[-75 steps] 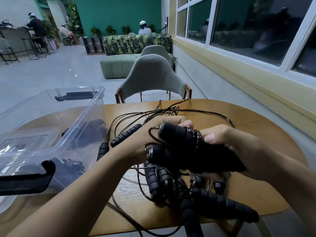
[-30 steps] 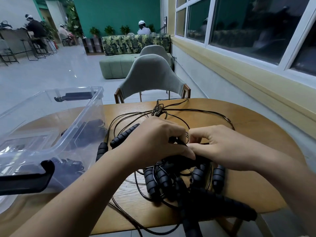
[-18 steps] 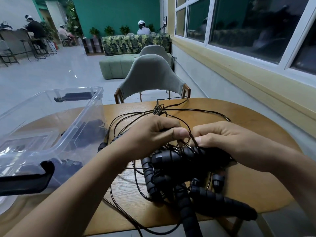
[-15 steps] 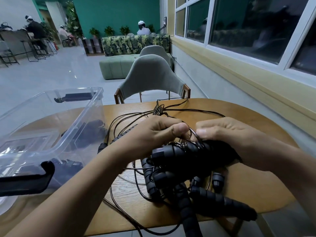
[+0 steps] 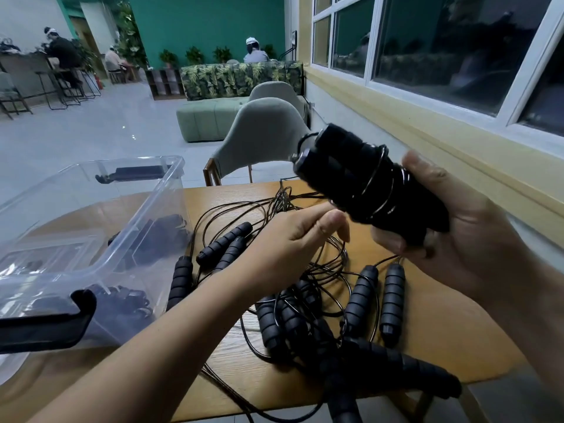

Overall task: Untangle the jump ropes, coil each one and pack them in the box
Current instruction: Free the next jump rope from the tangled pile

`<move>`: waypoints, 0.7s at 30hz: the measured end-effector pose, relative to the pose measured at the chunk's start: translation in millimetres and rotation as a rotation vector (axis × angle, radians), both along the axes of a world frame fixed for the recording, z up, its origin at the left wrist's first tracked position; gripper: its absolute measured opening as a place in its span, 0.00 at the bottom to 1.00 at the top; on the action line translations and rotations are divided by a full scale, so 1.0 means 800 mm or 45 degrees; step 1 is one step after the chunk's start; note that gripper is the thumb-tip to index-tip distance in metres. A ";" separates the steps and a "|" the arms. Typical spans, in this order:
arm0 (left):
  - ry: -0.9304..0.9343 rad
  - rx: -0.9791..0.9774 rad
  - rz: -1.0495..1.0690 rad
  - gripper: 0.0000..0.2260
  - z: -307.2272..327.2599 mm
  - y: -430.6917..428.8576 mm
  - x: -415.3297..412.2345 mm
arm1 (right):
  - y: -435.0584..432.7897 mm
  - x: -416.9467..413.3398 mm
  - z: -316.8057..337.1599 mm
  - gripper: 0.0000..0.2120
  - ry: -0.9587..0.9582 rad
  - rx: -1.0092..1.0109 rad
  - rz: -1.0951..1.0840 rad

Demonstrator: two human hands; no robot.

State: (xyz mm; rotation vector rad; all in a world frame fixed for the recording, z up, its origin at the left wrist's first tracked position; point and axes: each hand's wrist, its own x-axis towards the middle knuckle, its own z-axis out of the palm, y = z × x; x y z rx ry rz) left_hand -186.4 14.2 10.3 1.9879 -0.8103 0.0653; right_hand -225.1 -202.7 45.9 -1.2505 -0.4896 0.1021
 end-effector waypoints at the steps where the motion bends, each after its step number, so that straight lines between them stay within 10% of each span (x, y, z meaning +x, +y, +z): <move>1: -0.045 0.018 0.023 0.18 -0.003 -0.001 0.001 | 0.001 0.002 0.001 0.23 0.008 0.028 -0.019; 10: -0.220 0.197 0.150 0.19 -0.016 -0.001 0.016 | 0.007 0.013 0.000 0.22 -0.060 0.072 -0.235; 16: -0.219 0.240 0.188 0.19 -0.020 -0.001 0.016 | 0.009 0.017 -0.003 0.04 -0.199 0.004 -0.527; 21: -0.322 0.331 0.232 0.20 -0.022 -0.002 0.017 | 0.005 0.023 -0.017 0.07 -0.425 -0.701 -0.898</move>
